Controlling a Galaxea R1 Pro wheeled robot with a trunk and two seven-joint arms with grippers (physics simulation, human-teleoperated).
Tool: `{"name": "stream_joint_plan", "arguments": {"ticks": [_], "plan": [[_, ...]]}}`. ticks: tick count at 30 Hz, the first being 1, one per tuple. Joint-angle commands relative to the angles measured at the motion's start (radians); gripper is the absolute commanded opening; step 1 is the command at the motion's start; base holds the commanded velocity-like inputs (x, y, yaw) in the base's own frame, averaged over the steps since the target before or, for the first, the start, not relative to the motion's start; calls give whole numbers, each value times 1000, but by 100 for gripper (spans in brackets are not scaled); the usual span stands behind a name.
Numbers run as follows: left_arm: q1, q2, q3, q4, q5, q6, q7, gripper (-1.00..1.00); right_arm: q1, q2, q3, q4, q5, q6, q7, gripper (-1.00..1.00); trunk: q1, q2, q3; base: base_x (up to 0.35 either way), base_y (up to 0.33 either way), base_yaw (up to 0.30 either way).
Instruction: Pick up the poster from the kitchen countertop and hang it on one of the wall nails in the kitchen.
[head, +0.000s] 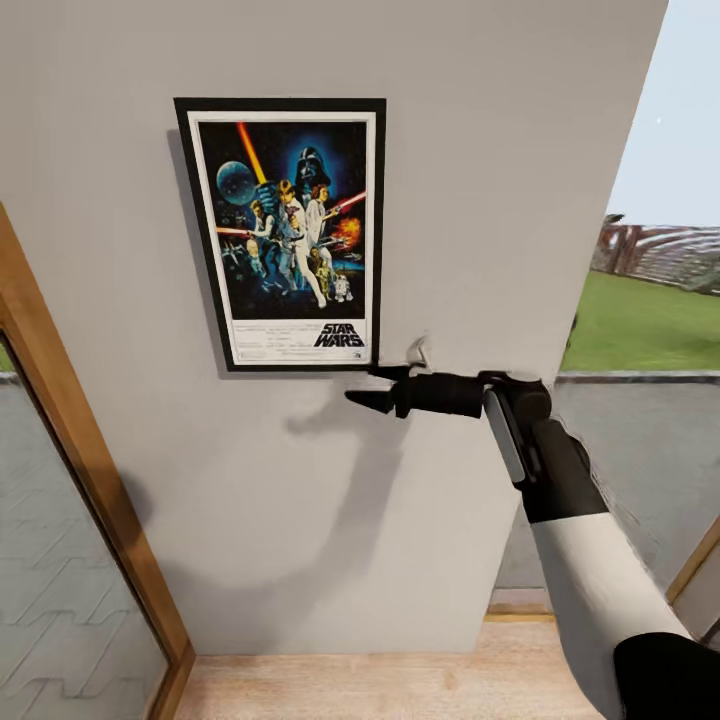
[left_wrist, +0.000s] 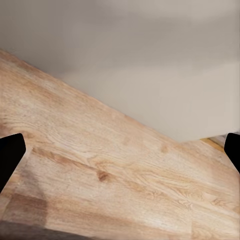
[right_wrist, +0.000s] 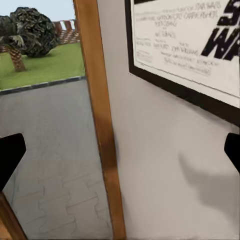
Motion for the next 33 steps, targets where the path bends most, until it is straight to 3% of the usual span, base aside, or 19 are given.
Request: {"name": "stream_joint_plan", "arguments": {"ticks": [1,2,4,6,7,16,23,24,28,30,31,32,33], "plan": [[-1,0,-9,0,6,-6,-1,100,26,-1,0,-11,-7,-3,-1,100,1,-2,-2,-3,0,0],[-1,1,-9,0,6,-6,-2,100,54,-2,-1,-22,-7,-17,0,100,1,-2,-2,-2,0,0],[-1,1,-8,0,6,-6,-3,100,199,-5,-2,-56,-6,-126,0,100,1,-2,-2,-1,0,0],[-1,2,-8,0,6,-6,-3,100,258,-10,-3,-60,-6,-170,0,100,1,-2,-2,0,0,0],[-1,2,-8,0,6,-6,-3,100,320,-20,-3,-62,-7,-211,0,100,1,-2,-2,0,0,0],[-1,2,-9,-1,6,-6,-4,100,604,-54,-4,-59,-11,-410,-1,100,1,-2,-2,0,0,0],[-1,2,-9,-1,6,-6,-5,100,709,-89,-6,11,-7,-449,-1,100,1,-2,-2,0,0,0],[-1,2,-9,-1,6,-6,-5,100,729,-135,-6,121,-8,-489,-1,100,1,-2,-2,0,0,0],[-1,2,-10,-1,6,-6,-6,100,738,-177,-7,280,-10,-600,-1,100,1,-2,-2,0,0,0],[-1,2,-10,-1,6,-6,-7,100,740,-184,-7,338,-11,-632,-2,100,1,-2,-2,0,0,0],[-1,2,-10,-1,6,-6,-6,100,741,-189,-7,399,-11,-654,-4,100,1,-2,-2,0,0,0],[-1,2,-10,-1,6,-6,-4,100,743,-207,-29,584,-13,-692,-9,100,1,-2,-2,0,0,0],[-1,2,-10,-1,6,-6,-2,100,743,-221,-48,634,-13,-695,-10,100,1,-2,-2,0,0,0]]}}
